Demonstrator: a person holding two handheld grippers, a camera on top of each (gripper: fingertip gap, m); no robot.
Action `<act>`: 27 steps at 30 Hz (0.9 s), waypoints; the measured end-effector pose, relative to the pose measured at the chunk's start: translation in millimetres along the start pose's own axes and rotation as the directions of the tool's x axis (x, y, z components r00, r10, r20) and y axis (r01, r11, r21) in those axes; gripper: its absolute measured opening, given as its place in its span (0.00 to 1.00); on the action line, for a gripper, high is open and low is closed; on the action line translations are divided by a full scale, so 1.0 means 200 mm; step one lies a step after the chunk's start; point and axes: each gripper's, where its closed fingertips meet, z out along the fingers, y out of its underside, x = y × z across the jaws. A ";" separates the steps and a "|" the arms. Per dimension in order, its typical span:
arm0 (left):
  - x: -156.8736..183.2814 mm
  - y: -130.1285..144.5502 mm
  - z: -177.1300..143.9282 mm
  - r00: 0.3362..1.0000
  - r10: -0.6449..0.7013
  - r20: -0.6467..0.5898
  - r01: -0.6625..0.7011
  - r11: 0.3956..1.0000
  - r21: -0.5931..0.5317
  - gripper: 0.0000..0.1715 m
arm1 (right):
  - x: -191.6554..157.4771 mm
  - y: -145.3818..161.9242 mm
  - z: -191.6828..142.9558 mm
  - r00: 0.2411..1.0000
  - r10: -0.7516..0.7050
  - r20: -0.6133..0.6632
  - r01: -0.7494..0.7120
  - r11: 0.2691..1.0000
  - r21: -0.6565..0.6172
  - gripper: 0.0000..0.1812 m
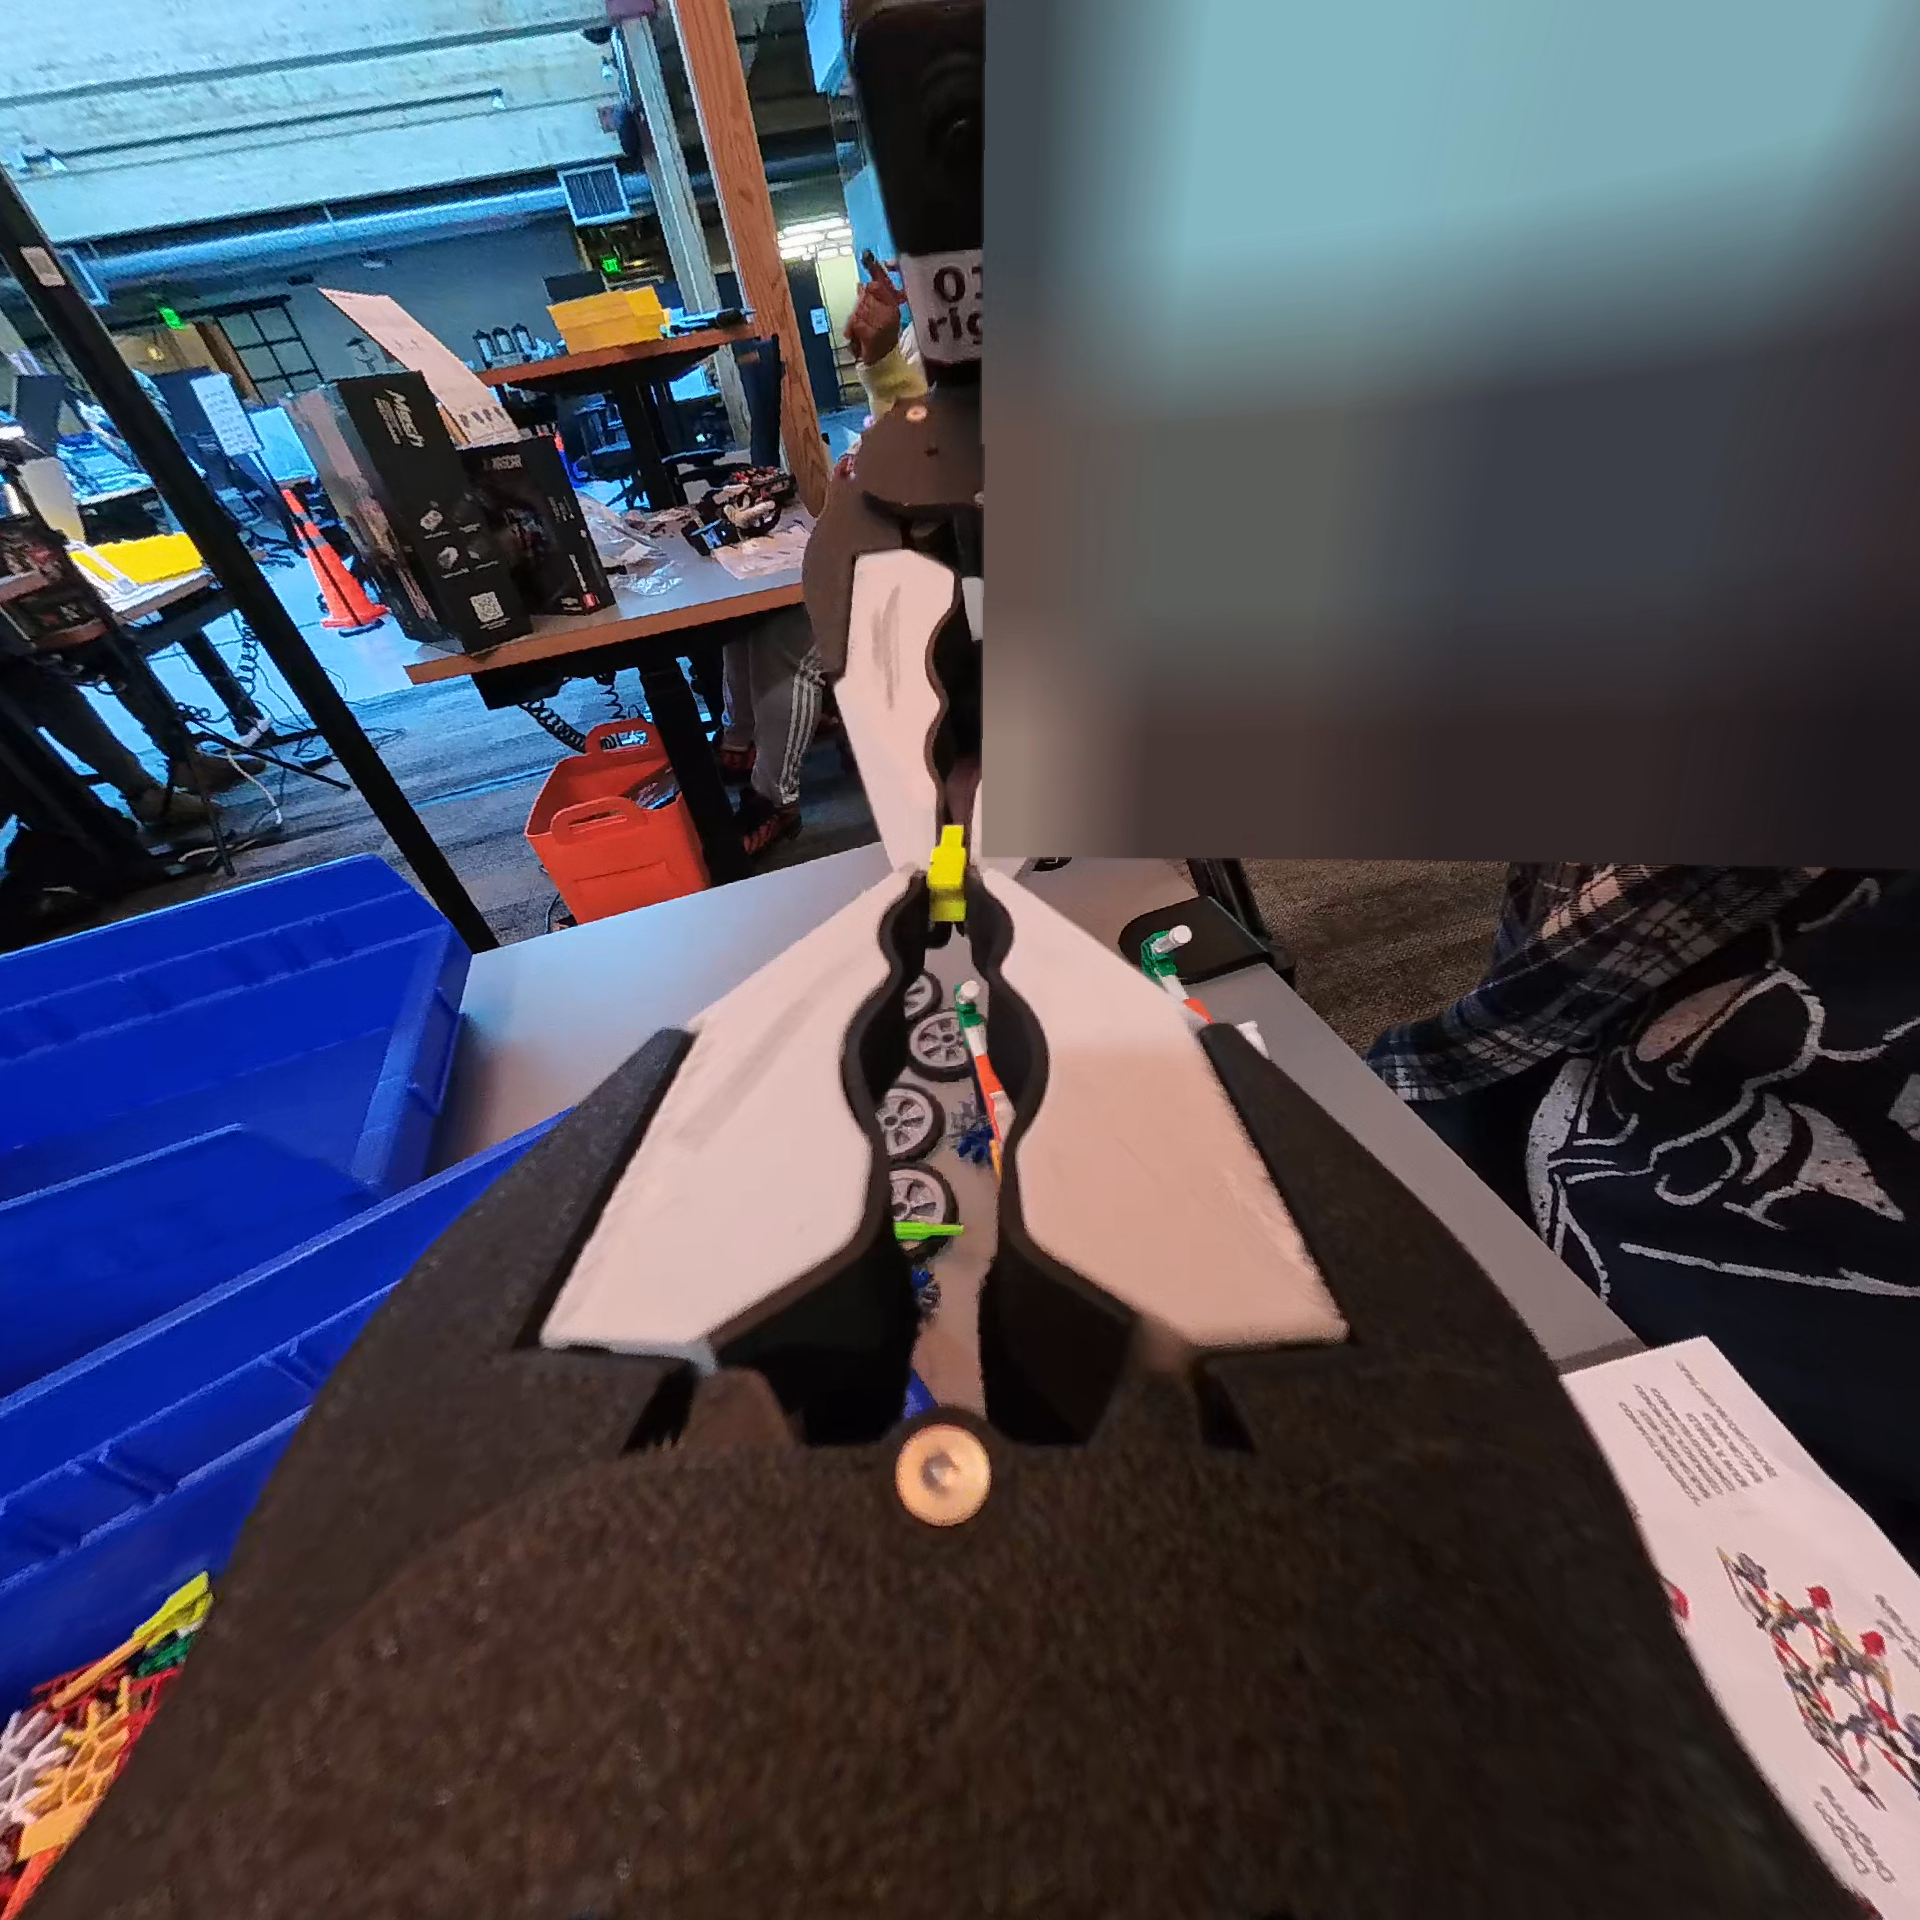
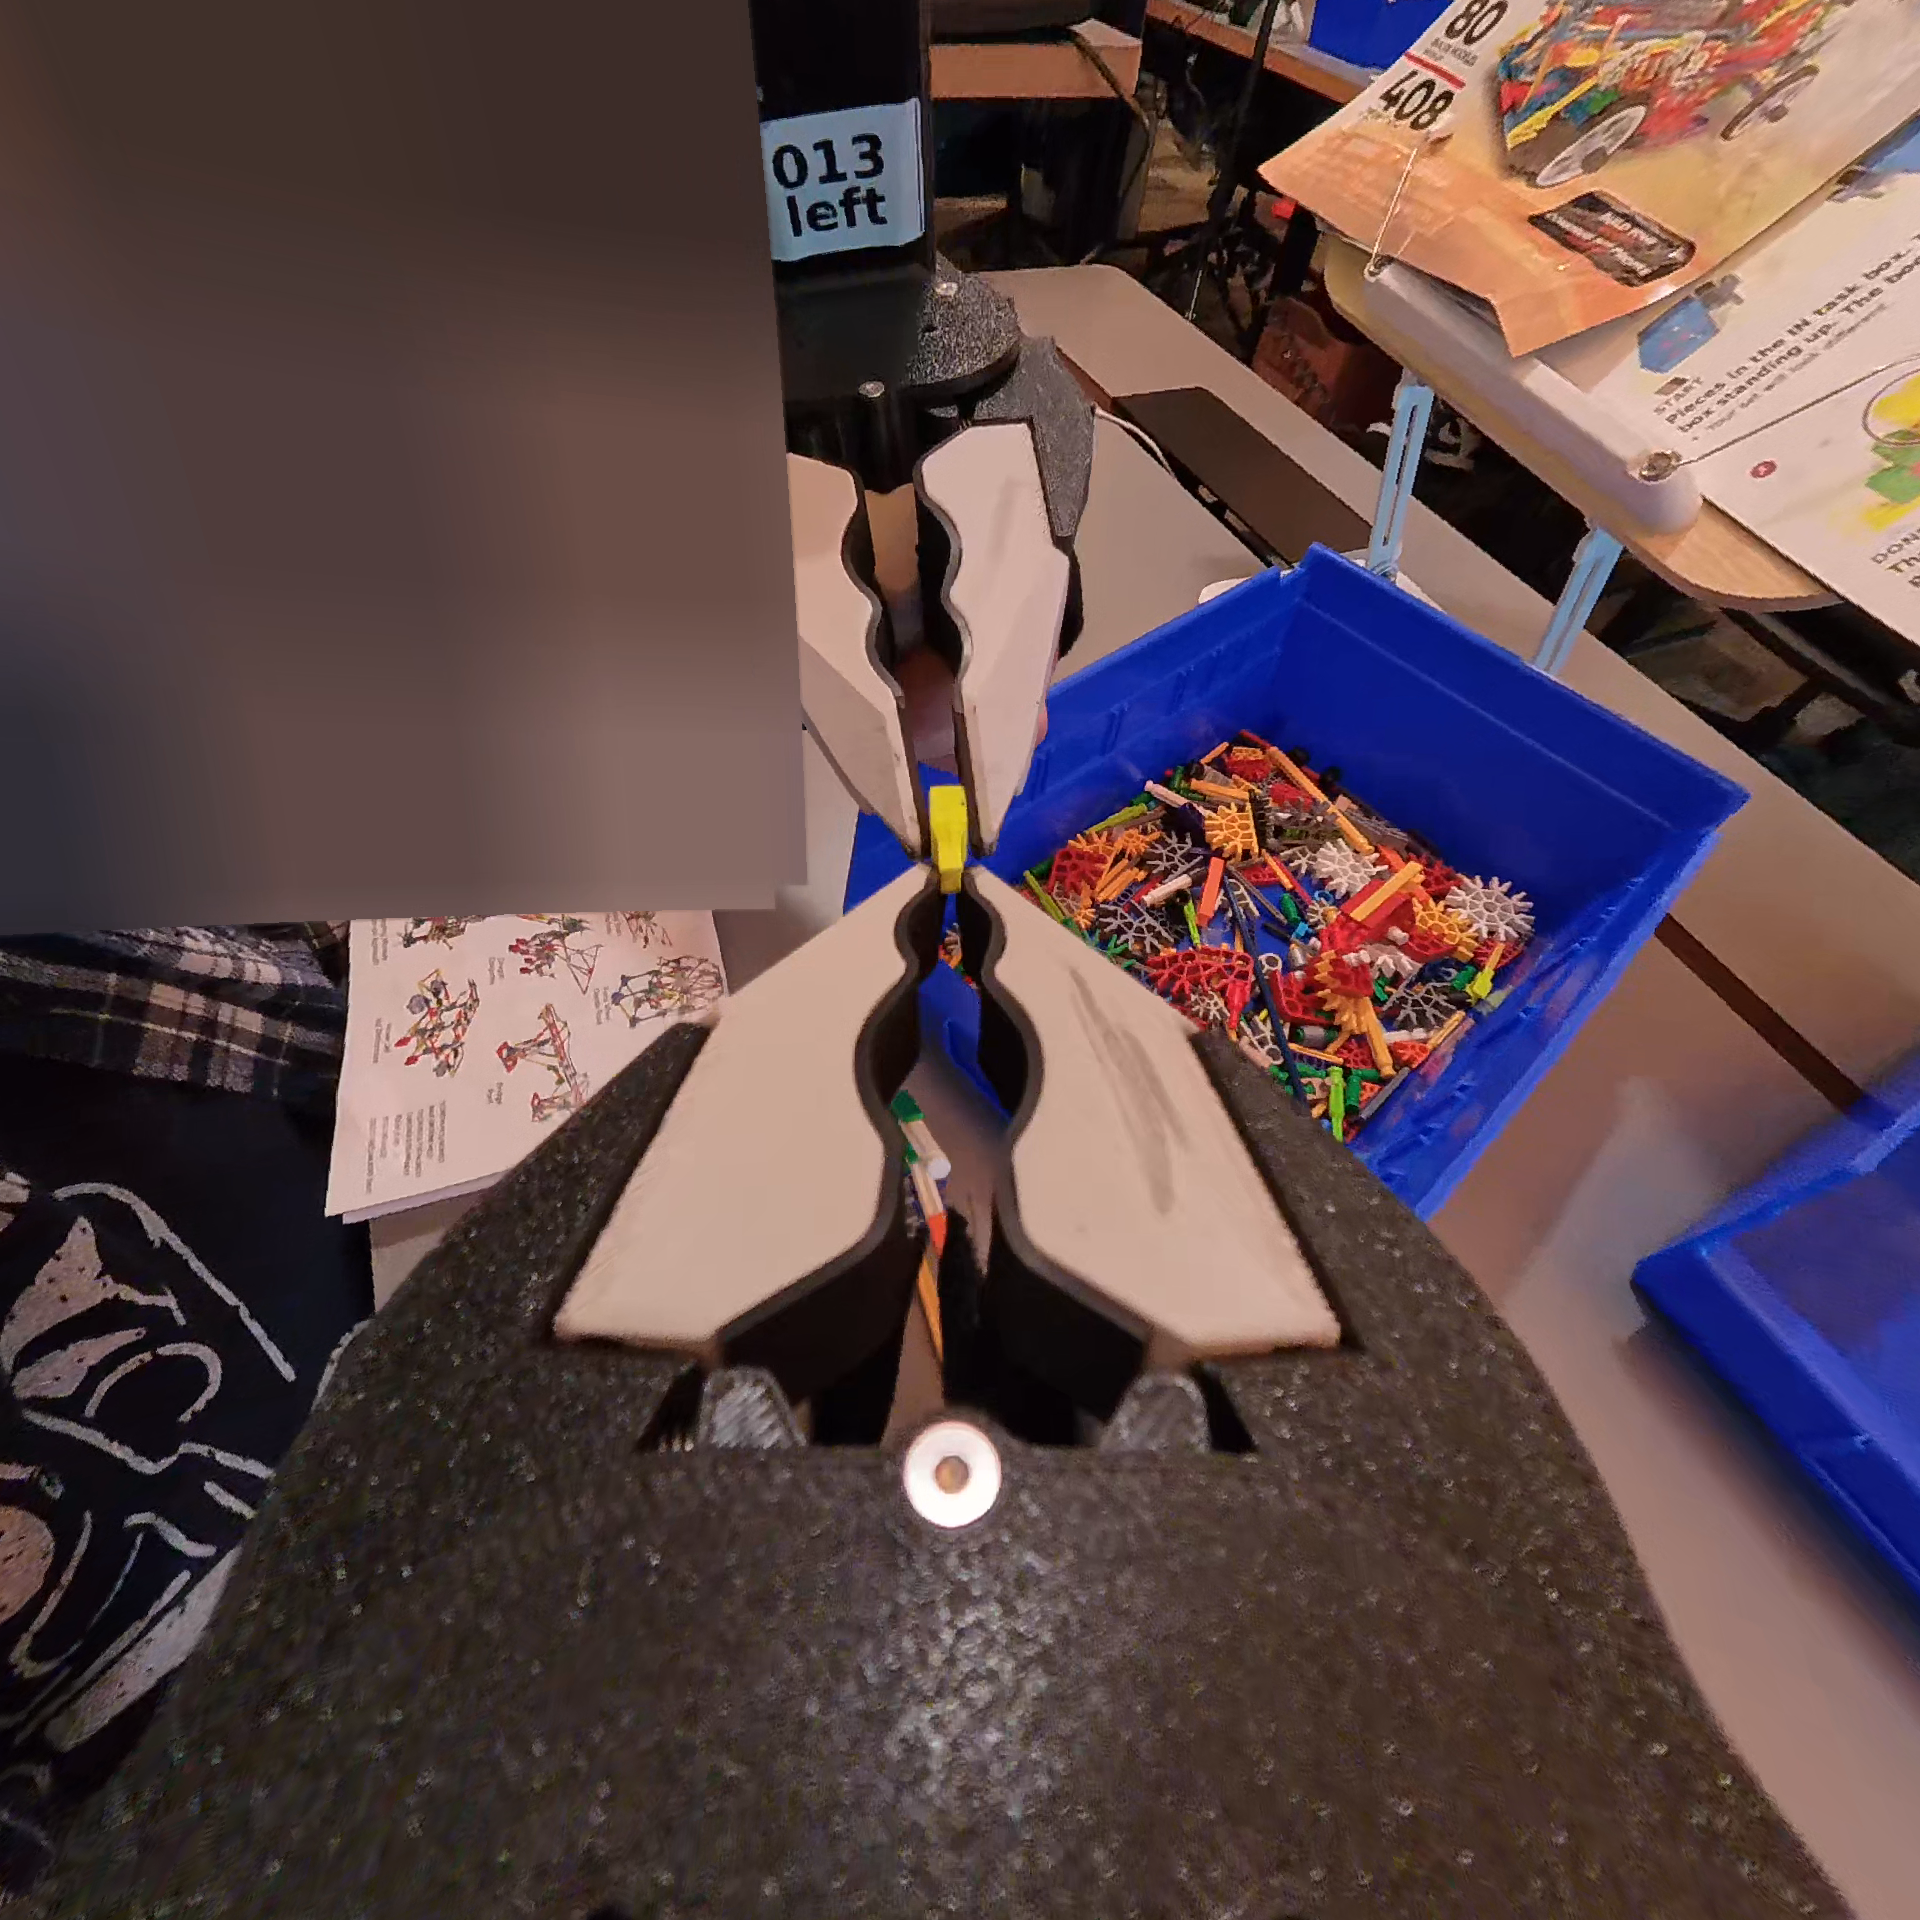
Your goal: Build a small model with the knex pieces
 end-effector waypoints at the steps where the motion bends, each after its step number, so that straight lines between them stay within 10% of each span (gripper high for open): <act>1: 0.00 0.00 0.00 1.000 0.002 -0.001 -0.002 1.000 -0.005 0.03 | 0.00 0.00 0.00 1.000 -0.003 0.003 0.003 1.000 -0.005 0.00; 27: 0.09 0.10 0.04 0.999 0.031 -0.034 -0.037 0.981 -0.188 0.12 | -0.11 0.15 -0.11 1.000 -0.005 0.023 0.010 0.981 -0.194 0.01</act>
